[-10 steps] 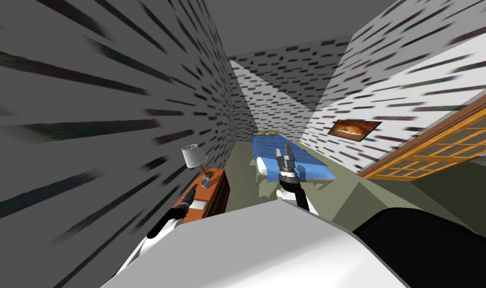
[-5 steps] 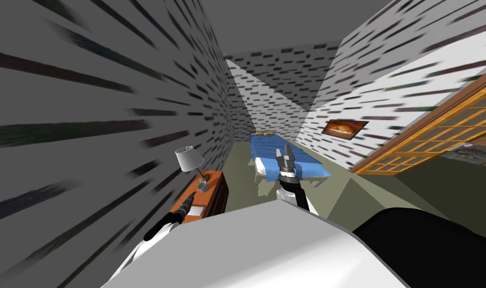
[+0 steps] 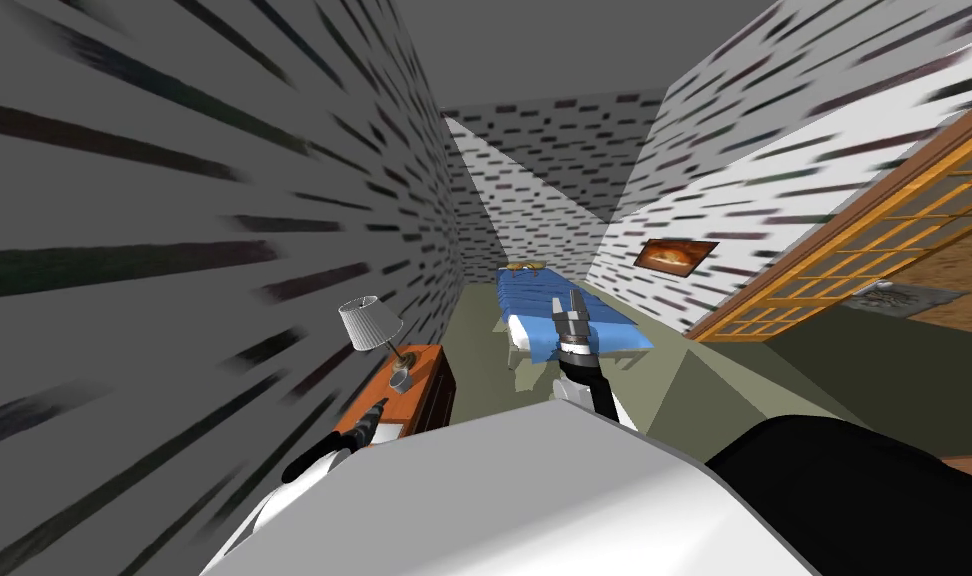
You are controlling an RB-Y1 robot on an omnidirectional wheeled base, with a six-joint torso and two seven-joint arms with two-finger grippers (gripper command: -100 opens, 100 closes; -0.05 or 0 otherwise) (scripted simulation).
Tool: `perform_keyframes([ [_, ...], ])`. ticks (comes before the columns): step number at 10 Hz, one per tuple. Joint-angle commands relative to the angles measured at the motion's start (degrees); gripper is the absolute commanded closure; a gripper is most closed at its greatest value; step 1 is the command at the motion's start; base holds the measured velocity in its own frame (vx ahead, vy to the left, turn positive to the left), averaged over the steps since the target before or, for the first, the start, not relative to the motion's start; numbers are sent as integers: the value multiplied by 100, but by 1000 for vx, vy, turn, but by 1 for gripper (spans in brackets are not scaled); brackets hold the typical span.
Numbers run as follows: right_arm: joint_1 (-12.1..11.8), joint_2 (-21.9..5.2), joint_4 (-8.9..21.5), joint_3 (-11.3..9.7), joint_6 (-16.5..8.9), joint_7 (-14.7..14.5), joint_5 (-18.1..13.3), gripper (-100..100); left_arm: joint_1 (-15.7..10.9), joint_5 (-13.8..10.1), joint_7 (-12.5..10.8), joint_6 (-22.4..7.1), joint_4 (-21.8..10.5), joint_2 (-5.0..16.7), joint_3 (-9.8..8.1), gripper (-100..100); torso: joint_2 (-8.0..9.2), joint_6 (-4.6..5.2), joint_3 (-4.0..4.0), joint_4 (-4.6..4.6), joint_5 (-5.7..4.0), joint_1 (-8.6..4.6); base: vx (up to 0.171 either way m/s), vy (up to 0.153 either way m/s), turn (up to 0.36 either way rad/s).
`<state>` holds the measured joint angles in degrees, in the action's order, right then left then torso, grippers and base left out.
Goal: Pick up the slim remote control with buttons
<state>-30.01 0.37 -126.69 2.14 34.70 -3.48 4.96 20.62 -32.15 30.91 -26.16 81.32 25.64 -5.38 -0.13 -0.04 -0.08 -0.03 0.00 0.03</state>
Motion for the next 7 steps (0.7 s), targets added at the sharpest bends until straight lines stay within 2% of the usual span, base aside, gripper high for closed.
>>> perform_keyframes([
  [1,0,0,0,0,0,0,0,0,-49,-137,136,-286,-241,68,-26,-100,0,0,0,0,0,0,39,9,-75],
  [2,0,0,0,0,0,0,0,0,-49,-137,136,-383,-241,68,-26,-100,-1,1,0,0,0,-1,32,13,-56],
  [3,0,0,0,0,0,0,0,0,-91,-271,253,-579,-460,136,-42,-100,0,1,0,0,0,-1,36,16,-110],
  [4,0,0,0,0,0,0,0,0,-91,-271,253,-651,-460,136,-42,-100,-1,2,0,0,0,1,29,17,-45],
  [5,0,0,0,0,0,0,0,0,-132,-398,366,-838,-671,198,-57,-100,1,0,1,0,0,0,29,14,-87],
  [6,0,0,0,0,0,0,0,0,-132,-398,366,-908,-671,198,-57,-100,2,2,1,1,0,-1,25,14,-48],
  [7,0,0,0,0,0,0,0,0,-173,-518,475,-1137,-875,255,-72,-100,3,-1,2,1,-1,-1,33,17,-85],
])
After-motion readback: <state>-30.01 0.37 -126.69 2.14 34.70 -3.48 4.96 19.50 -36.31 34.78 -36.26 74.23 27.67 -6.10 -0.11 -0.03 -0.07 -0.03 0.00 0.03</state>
